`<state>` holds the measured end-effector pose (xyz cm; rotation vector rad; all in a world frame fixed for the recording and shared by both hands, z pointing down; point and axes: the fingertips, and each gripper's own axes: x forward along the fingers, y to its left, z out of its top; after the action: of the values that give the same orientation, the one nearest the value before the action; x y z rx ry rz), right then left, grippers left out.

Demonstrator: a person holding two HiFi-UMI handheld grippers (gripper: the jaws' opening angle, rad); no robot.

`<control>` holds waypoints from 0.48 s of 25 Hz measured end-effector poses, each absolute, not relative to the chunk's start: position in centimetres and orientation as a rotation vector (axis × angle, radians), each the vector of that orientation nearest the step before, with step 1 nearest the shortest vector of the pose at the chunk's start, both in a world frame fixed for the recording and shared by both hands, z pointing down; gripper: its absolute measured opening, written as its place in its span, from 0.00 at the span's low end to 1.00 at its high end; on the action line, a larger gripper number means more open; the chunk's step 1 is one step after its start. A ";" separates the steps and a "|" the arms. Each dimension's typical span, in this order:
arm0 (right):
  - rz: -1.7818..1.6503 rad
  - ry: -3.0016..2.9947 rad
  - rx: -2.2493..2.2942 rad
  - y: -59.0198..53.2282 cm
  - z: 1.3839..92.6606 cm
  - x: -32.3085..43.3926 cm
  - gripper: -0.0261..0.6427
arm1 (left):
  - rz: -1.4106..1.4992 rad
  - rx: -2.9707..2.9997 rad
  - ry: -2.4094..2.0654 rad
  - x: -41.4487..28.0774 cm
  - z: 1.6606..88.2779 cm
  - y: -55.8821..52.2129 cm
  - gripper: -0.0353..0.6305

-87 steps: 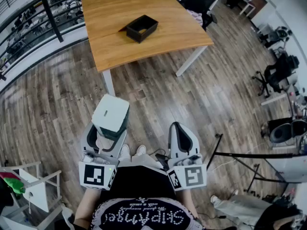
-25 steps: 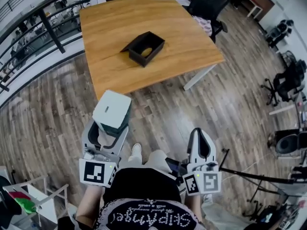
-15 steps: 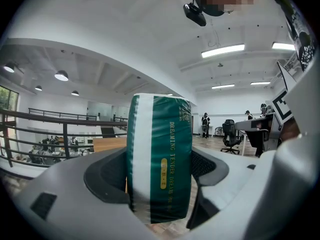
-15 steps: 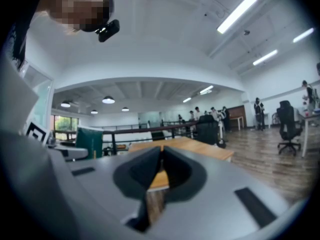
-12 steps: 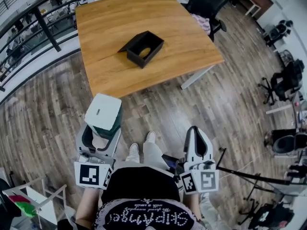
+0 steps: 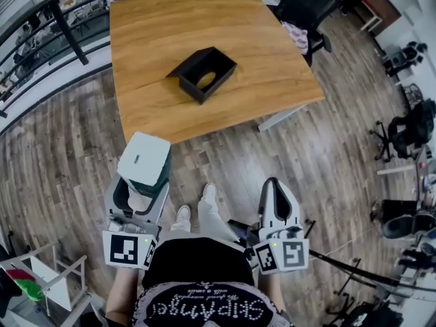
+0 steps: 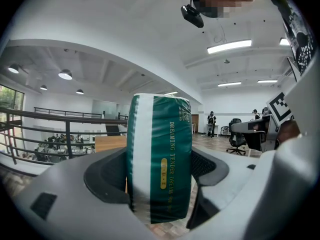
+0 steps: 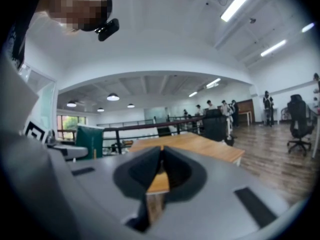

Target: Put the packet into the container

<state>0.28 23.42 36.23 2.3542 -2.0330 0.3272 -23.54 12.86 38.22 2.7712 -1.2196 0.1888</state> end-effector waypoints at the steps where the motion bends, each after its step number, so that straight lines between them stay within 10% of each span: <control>1: 0.328 -2.047 2.341 22.7 36.2 0.8 0.10 | 0.194 2.767 -1.227 -22.9 38.3 12.4 0.62; 12: 0.321 -2.153 2.240 16.7 35.9 8.0 0.10 | 0.166 2.765 -1.314 -15.2 37.3 8.3 0.62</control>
<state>8.04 16.74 35.86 2.2404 -2.1526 0.3208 -15.19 8.33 37.31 2.7649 -1.3144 0.1656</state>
